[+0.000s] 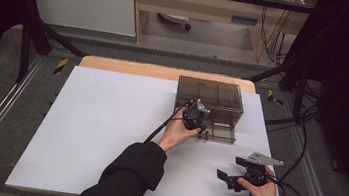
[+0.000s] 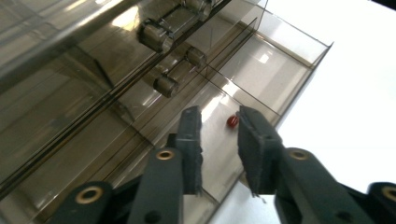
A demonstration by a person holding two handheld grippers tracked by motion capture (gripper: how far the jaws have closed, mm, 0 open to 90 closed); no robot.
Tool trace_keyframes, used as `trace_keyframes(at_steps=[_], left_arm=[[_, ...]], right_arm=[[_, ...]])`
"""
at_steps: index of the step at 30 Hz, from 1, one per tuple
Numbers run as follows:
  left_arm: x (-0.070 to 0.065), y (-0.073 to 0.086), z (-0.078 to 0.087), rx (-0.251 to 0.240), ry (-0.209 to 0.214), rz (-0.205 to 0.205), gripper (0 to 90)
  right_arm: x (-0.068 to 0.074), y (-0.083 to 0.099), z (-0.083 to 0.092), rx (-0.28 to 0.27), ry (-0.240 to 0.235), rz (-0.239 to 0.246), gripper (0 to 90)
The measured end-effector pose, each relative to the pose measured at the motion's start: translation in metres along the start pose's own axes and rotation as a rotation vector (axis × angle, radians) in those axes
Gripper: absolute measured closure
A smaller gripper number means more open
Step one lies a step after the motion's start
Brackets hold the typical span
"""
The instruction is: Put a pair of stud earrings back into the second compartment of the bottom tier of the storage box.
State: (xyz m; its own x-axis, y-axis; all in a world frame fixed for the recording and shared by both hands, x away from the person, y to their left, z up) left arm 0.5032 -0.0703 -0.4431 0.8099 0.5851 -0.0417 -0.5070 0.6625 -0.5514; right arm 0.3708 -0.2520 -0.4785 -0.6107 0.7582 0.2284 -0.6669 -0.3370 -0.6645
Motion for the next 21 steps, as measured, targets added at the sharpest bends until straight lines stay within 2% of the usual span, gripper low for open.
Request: trace_keyframes(at_steps=[6,11,16,21], left_arm=[[0.0,0.012,0.02,-0.015,0.011,0.004,53.2],[0.004,0.027,0.038,-0.024,0.004,-0.001,39.6],[0.007,0.047,0.055,-0.042,0.018,0.025,30.8],[0.012,0.066,0.067,-0.042,0.021,0.023,24.1]], right_arm=[[0.0,0.0,0.0,0.0,0.0,-0.005,0.6],[0.001,0.0,-0.001,0.003,-0.004,-0.01,0.6],[0.0,0.0,-0.001,0.0,0.0,-0.005,0.6],[0.002,0.0,-0.002,0.003,-0.001,-0.014,0.6]])
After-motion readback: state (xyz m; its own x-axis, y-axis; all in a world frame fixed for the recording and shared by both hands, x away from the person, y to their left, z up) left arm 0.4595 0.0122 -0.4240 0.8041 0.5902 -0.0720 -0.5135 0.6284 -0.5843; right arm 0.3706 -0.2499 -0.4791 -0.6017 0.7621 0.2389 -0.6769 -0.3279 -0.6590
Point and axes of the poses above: each handheld gripper's, and its own axes: z roughly backward along the jaws, y roughly out of its underside, x roughly to its left, the point moved 5 cm from there along -z, roughly forward along the jaws, and after that the axes turned 12 degrees about x, right-handed, at the moved point
